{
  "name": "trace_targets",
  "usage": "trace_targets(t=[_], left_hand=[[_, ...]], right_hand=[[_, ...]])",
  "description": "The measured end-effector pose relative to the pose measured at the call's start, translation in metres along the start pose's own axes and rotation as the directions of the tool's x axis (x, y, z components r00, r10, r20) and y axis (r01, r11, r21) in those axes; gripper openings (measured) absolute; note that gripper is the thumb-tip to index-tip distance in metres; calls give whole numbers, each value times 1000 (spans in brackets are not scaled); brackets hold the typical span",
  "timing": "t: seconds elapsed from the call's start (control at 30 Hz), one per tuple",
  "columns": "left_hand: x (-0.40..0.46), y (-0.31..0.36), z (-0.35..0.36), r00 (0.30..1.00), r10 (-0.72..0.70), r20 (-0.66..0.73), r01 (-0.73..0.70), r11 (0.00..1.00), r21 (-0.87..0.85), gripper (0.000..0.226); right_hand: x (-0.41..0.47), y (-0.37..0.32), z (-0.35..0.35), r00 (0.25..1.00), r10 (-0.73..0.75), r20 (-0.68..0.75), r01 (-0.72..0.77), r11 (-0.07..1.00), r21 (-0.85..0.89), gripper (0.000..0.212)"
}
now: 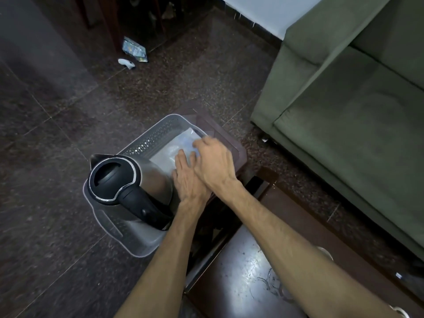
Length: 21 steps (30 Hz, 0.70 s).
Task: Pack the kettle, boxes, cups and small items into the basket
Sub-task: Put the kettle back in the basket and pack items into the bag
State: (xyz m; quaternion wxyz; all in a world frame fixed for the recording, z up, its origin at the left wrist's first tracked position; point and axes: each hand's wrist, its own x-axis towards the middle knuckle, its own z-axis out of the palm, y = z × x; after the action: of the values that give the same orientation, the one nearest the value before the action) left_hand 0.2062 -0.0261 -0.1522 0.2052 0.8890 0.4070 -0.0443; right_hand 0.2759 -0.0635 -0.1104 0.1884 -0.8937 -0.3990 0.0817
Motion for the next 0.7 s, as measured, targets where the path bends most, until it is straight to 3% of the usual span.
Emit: trace_targets(t=[0.07,0.17,0.3,0.43,0.53,0.7], left_hand=[[7,-1,4,995,-23,96,17,998,59,72],[10,-7,7,978,-80,194,63,994,90,78],[13,-8,6,972,-79,221,50,990,133,82],[7,-9,-2,977,-52,208,27,992,122,76],[-1,-6,-11,992,-5,125,-4,997,75,66],[-33,12,-34,984,124,-129,-139,983,-120,38]], right_hand=[[-1,6,4,978,59,202,-55,998,-22,22],[0,9,6,873,107,475,-111,994,-20,28],[2,5,9,827,128,548,-164,986,17,29],[-9,7,2,842,160,516,-244,965,100,39],[-24,9,-10,876,197,440,-316,924,214,48],[-63,7,-36,928,338,157,-373,831,414,39]])
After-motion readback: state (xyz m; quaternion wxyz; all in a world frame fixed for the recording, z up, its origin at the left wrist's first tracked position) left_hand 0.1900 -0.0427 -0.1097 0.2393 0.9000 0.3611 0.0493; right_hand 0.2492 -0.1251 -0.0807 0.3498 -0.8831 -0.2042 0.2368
